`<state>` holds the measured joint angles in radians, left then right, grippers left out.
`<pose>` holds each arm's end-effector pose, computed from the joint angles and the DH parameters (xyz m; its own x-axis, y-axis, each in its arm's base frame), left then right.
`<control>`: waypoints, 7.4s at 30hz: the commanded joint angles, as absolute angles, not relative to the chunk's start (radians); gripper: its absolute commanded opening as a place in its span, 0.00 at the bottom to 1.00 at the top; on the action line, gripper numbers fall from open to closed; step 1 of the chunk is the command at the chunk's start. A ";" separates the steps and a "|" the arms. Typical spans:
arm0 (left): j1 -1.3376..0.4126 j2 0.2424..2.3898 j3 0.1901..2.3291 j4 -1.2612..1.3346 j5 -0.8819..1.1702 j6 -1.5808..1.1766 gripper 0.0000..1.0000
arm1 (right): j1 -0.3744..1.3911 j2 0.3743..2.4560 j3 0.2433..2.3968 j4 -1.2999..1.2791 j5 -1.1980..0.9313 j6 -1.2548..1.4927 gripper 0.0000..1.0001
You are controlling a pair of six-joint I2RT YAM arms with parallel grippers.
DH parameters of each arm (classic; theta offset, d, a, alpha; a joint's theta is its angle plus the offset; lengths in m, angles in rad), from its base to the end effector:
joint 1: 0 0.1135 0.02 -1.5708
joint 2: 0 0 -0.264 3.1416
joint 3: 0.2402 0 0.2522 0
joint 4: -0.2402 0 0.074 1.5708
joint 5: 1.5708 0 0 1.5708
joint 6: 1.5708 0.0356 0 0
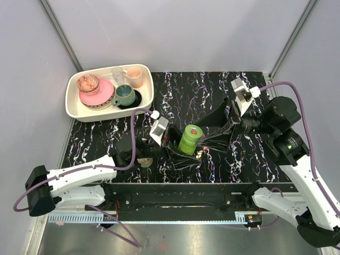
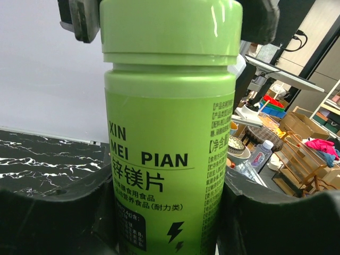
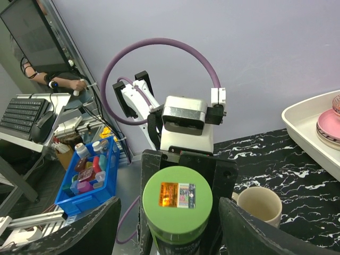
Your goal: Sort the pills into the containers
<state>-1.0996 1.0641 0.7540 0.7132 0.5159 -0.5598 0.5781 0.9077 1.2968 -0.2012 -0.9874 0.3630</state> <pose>0.0933 -0.2218 0.3679 -0.3701 -0.2911 -0.8822 0.9259 -0.1936 -0.3245 0.1122 0.1087 0.4875 -0.2045 0.1002 -0.9737 -0.9789 -0.0238 0.2031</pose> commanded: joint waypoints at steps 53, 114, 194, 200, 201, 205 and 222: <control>-1.085 1.059 0.856 0.600 0.440 -0.482 0.00 | 0.584 0.923 1.299 -0.231 -0.839 0.420 0.23; -1.077 1.023 0.887 0.695 0.578 -0.534 0.00 | 0.584 0.853 1.404 -0.169 -0.756 0.443 0.83; -1.077 1.102 1.188 0.090 -0.220 -0.221 0.02 | 0.592 1.049 1.550 -0.283 -0.301 0.500 0.90; -1.075 0.968 1.046 0.219 0.046 -0.282 0.02 | 0.592 0.962 1.510 -0.255 -0.380 0.457 0.92; -1.075 0.959 1.037 0.235 0.090 -0.305 0.02 | 0.591 0.945 1.500 -0.253 -0.440 0.436 0.91; -1.075 0.945 0.997 0.345 0.357 -0.365 0.00 | 0.591 0.894 1.427 -0.207 -0.558 0.422 0.88; -1.075 1.043 1.046 0.377 0.508 -0.393 0.00 | 0.592 0.882 1.361 -0.164 -0.735 0.416 0.85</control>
<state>-1.0756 1.0340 0.9886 0.3008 0.4717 -0.3901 0.5938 0.8852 1.3598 -0.2207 -0.6765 0.4259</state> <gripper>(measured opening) 0.554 0.854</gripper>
